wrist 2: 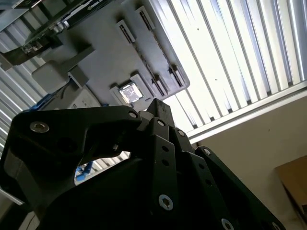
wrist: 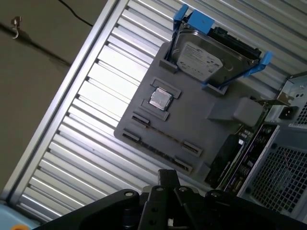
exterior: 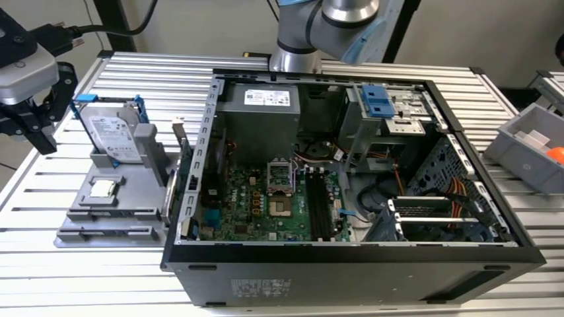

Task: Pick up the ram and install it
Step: 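Pick up the ram and move it above insertion slot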

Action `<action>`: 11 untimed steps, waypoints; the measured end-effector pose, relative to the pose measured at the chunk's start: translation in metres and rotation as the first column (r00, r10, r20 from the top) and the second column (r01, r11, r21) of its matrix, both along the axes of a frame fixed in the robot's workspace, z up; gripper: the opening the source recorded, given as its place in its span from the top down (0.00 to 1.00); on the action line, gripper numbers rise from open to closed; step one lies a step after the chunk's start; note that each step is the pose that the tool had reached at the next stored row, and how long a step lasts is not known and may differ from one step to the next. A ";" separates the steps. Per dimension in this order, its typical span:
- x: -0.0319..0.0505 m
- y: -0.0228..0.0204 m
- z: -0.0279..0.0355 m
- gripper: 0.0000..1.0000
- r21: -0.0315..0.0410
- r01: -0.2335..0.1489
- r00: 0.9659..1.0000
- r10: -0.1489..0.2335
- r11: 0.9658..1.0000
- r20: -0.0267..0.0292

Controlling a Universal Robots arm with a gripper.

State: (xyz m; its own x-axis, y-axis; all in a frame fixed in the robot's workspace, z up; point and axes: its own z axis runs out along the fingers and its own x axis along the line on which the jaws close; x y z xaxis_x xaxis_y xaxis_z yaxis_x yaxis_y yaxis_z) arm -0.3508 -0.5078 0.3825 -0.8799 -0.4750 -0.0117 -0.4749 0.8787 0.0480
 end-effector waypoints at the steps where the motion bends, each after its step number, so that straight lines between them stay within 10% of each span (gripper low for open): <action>1: 0.0000 0.0000 0.0000 1.00 0.000 -0.001 1.000 0.001 1.000 0.000; 11: 0.0000 0.0000 -0.0001 1.00 0.000 -0.015 1.000 0.015 1.000 0.000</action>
State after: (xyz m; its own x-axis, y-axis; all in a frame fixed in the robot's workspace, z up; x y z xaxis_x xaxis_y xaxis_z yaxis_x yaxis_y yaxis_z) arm -0.3509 -0.5078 0.3825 -0.8726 -0.4883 -0.0118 -0.4882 0.8714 0.0480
